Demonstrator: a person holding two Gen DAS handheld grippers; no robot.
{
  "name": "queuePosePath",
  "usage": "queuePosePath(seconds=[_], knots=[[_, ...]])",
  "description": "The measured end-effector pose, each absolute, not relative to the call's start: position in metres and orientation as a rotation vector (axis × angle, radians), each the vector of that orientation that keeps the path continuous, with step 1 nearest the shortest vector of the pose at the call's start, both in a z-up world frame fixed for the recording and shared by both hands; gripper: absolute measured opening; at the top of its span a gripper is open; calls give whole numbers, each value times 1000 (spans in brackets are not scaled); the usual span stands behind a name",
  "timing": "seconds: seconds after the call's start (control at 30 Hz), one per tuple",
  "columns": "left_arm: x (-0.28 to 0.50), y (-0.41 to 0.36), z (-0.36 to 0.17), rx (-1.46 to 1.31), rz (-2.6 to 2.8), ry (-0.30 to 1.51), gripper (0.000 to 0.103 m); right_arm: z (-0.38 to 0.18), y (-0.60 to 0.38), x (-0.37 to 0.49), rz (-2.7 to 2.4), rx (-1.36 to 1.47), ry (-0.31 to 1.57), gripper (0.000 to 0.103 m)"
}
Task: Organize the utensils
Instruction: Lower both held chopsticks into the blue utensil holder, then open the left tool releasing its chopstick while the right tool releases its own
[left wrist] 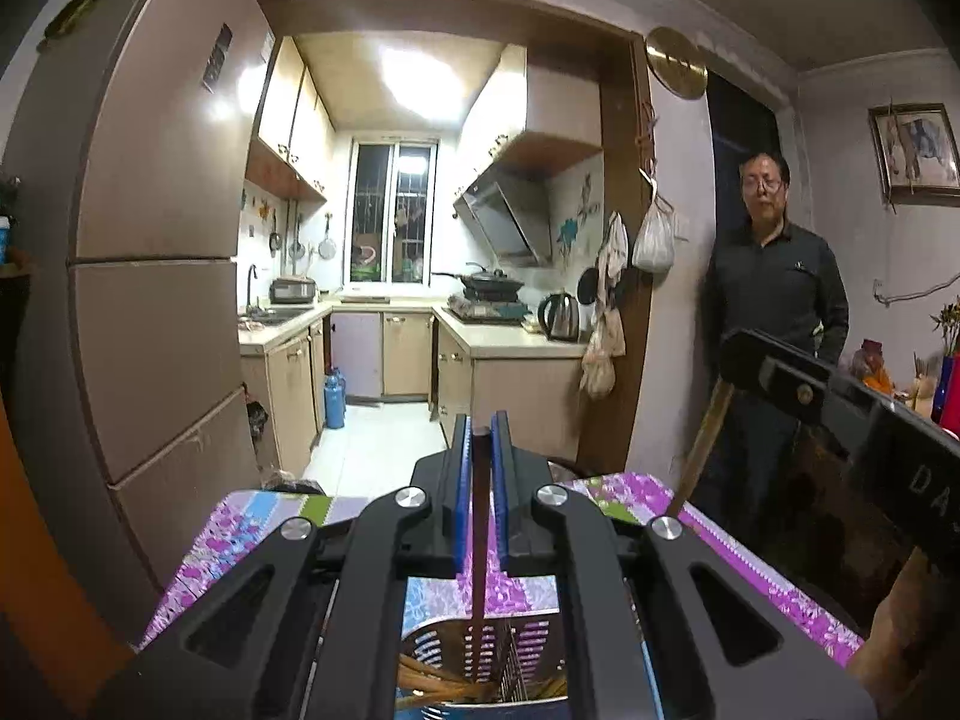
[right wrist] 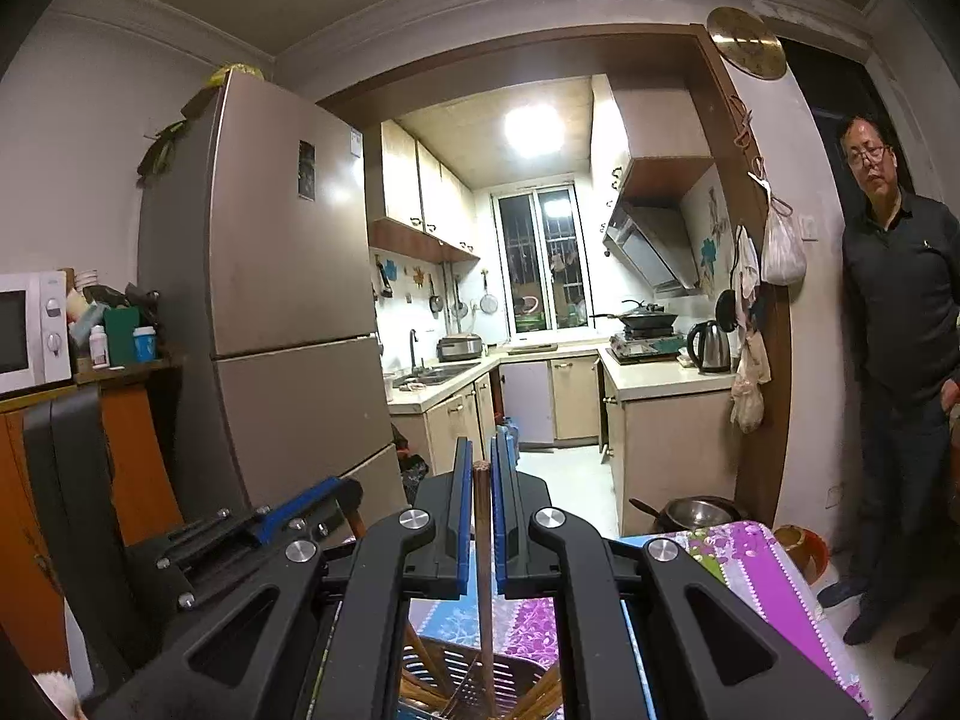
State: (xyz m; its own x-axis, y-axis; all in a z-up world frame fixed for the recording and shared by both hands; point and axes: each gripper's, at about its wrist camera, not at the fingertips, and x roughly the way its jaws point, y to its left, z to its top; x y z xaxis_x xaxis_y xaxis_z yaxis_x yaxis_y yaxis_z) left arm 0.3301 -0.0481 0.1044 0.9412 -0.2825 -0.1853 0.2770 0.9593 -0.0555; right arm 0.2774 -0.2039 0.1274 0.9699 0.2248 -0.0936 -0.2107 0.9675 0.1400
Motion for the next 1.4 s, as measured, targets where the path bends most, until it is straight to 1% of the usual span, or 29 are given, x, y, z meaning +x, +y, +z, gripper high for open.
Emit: queuePosePath(seconds=[0.3,0.33,0.37,0.4,0.43,0.63,0.8,0.83,0.87,0.93,1.03,1.1,1.17,1.3,1.4], knots=[[342,-41,83,-36,-245,251,6,101,-199,296,217,152,174,7],[344,-40,83,-36,-243,257,13,101,-200,296,212,156,178,7],[342,-39,82,-31,-227,259,36,100,-201,296,209,160,183,7],[340,-38,83,-23,-196,251,50,100,-204,295,206,164,184,7],[337,-35,84,-18,-182,235,58,100,-205,294,201,164,184,8],[327,-34,92,20,-129,219,58,104,-211,285,199,167,188,8],[312,-34,97,50,-66,195,62,107,-215,274,207,166,184,9],[309,-34,98,51,-51,191,63,108,-217,269,211,169,182,11],[305,-33,99,50,-33,188,64,109,-218,265,213,171,179,15],[298,-31,101,45,0,183,65,109,-221,255,224,176,176,18],[281,-31,102,51,49,172,66,106,-225,237,239,179,180,21],[268,-34,102,62,60,159,67,104,-227,225,247,181,183,24],[257,-37,102,89,70,151,69,100,-229,209,261,189,181,31],[229,-44,102,117,88,142,74,94,-232,181,288,210,186,36],[213,-47,105,119,80,135,79,92,-236,158,297,221,174,55]])
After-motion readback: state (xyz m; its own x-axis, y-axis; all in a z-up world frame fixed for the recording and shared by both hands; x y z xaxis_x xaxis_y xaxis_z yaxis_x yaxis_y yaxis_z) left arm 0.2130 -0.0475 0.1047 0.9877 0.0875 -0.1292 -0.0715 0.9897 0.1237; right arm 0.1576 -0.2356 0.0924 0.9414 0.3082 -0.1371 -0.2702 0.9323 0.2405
